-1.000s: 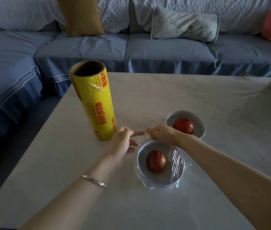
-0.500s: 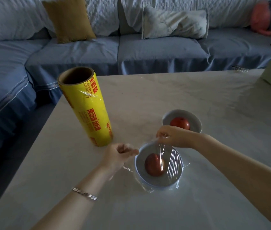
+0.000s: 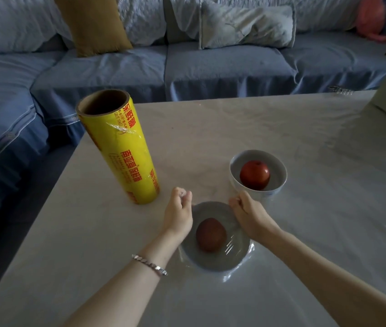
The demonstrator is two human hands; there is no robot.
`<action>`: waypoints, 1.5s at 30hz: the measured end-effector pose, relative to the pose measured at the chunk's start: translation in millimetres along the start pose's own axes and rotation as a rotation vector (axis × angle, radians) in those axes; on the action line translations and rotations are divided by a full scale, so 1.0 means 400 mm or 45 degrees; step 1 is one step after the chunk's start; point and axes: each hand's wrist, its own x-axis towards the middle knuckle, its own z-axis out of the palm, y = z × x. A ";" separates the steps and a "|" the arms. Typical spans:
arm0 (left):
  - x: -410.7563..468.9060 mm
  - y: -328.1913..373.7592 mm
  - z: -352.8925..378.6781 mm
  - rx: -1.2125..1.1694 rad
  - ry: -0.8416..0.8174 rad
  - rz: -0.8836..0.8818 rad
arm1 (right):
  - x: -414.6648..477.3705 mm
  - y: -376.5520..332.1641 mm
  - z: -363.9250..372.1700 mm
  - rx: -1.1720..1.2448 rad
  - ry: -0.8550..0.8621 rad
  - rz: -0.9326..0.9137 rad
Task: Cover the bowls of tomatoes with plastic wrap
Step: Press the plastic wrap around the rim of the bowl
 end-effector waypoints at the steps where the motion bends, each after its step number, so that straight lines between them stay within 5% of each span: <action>1: 0.008 -0.006 -0.006 0.000 -0.009 -0.007 | -0.013 -0.001 0.006 -0.015 -0.019 0.014; 10: 0.006 -0.006 -0.035 0.062 -0.084 0.135 | -0.009 -0.041 0.017 -0.016 -0.004 -0.088; 20: -0.015 0.002 -0.016 -0.010 0.130 0.119 | -0.003 -0.031 0.058 0.071 0.305 -0.209; 30: -0.006 0.008 -0.014 -0.044 0.322 0.047 | 0.029 -0.029 0.068 0.217 0.424 -0.052; 45: 0.012 -0.028 -0.019 -0.024 0.323 -0.500 | 0.046 -0.019 0.066 0.188 0.441 0.045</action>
